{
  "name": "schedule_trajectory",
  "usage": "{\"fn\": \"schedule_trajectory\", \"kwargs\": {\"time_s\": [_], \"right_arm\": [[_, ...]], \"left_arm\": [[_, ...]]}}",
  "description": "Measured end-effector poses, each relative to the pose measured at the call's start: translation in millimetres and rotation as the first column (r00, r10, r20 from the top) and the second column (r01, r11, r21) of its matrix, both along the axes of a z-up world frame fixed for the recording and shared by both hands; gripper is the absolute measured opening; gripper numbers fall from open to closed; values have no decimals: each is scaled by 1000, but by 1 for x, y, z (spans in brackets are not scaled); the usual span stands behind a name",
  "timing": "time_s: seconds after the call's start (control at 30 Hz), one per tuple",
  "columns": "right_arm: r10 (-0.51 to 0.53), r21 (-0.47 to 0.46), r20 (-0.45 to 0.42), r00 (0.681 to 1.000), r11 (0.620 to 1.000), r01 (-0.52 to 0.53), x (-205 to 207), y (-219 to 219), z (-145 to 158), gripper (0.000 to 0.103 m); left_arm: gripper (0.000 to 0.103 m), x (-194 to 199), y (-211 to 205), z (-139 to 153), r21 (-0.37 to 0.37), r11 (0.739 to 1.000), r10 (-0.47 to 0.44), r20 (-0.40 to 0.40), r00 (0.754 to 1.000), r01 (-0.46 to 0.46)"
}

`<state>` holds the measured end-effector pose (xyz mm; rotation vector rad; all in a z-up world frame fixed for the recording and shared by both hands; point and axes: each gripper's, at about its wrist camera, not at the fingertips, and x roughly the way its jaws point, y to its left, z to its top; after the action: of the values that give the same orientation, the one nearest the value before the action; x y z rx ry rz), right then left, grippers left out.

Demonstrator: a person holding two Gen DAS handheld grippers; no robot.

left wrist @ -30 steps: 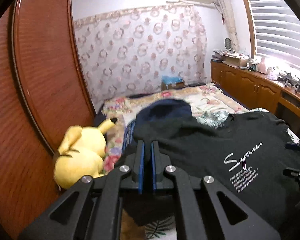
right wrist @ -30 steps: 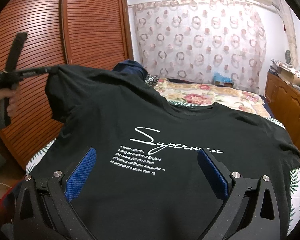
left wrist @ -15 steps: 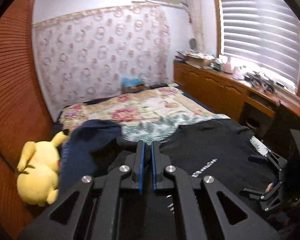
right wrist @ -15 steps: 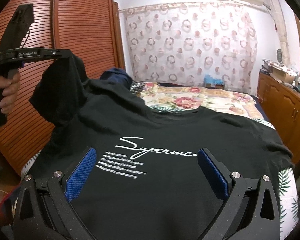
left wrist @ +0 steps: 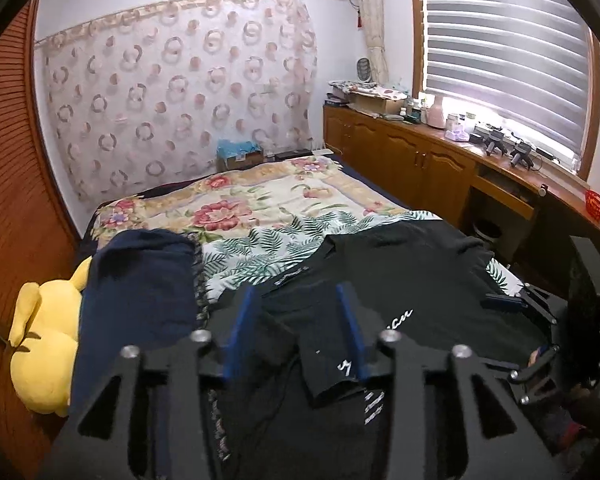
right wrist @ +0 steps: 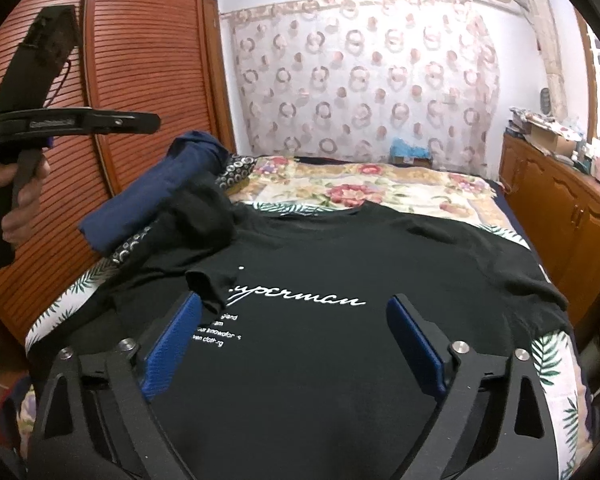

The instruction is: Fold small clothes

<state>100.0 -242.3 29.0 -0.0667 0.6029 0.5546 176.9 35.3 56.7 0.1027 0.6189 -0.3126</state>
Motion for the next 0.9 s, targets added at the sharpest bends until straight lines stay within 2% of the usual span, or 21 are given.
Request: {"fn": "schedule_trajectory", "kwargs": {"time_s": [0.03,0.07,0.1,0.3,0.5,0.57,0.67,0.73,0.77,0.8,0.9], "right_arm": [[12,-2,-5,1000,1000,-12,2,3,-1,91],[23,-5,-10,1000,1000,-23,6,5,-2,90],[38,-7,-16,999,999,-38,9,9,-3,87],[174,-23,-113,978,984,-178,41,52,-16,70],[259,-83,-201,945,956,-280,67,111,-45,66],[268,-115,-225,937,947,-299,73,127,-56,60],[260,-156,-252,932,940,-305,81,138,-70,40],[249,-163,-247,936,942,-294,84,133,-73,13],[252,-148,-254,934,944,-295,85,128,-71,6],[258,-102,-272,927,950,-294,88,118,-68,4],[205,-83,-247,947,969,-231,92,91,-55,2]], "left_arm": [[50,-2,6,-1,-6,1000,8,0,1000,-8],[60,-5,11,-2,-7,1000,16,0,1000,-16],[64,-6,16,-5,-5,1000,25,3,1000,-25],[64,-8,42,-24,26,996,81,-19,997,-80],[64,-12,55,-35,-7,995,102,-31,994,-103],[65,-14,59,-38,-12,994,107,-33,994,-108],[65,-15,63,-43,-13,993,116,-41,992,-116],[65,-17,64,-47,-15,993,118,-44,992,-119],[65,-17,65,-48,-14,993,119,-45,992,-120],[65,-16,65,-48,-15,992,121,-46,992,-121],[65,-15,65,-52,-28,992,121,-53,991,-123]]}}
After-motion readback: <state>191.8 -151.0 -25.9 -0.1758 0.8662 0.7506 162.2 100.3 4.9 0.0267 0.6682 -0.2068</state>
